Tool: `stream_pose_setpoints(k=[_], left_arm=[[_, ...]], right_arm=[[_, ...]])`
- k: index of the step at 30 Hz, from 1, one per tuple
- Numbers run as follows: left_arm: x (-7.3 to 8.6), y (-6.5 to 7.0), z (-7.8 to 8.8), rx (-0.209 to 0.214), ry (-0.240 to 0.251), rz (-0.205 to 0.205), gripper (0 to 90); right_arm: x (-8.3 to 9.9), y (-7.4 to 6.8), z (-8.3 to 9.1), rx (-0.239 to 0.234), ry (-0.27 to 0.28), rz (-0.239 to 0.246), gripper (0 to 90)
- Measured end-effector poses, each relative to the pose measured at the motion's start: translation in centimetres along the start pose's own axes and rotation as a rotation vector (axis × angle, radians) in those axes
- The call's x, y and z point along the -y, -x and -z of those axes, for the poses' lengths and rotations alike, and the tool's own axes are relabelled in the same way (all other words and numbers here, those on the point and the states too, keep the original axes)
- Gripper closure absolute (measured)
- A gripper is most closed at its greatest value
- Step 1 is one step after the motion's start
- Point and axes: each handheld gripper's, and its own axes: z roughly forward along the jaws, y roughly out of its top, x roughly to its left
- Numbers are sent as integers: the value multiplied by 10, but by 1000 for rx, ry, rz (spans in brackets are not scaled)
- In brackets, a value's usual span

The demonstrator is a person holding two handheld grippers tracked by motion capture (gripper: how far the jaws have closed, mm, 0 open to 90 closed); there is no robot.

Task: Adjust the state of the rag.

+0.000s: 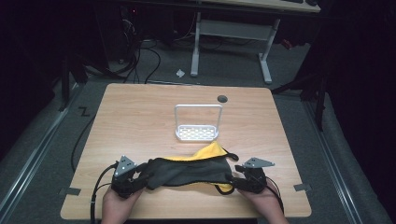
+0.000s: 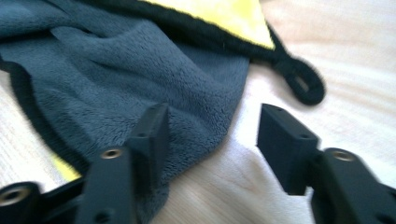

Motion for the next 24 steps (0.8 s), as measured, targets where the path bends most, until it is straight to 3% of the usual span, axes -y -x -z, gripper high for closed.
stream_pose_setpoints(k=[4, 6, 9, 10, 13, 16, 19, 22, 24], left_arm=[[4, -5, -10, 13, -52, 13, 555], [5, -4, -15, 11, -68, 4, 555], [6, -2, -20, 3, -81, -10, 553], [6, -2, -21, 0, -87, -17, 554], [7, -1, -25, 4, -109, -17, 555], [9, 2, -30, -7, -136, -47, 562], [8, 6, -33, -7, -139, -59, 564], [6, 8, -33, -8, -128, -62, 570], [5, 7, -30, -5, -115, -54, 577]], right_arm=[[0, 2, -8, -21, -17, -19, 461], [0, 0, -9, -30, -13, -2, 569], [-2, -6, -10, -32, -28, 37, 829], [-4, -8, -8, -19, -25, 57, 854], [-10, -3, 5, 40, 36, 62, 863], [-20, 7, 26, 139, 114, 67, 862], [-28, 15, 48, 172, 195, 39, 855], [-28, 10, 48, 168, 201, 60, 850], [-24, 6, 36, 155, 152, 76, 843]])
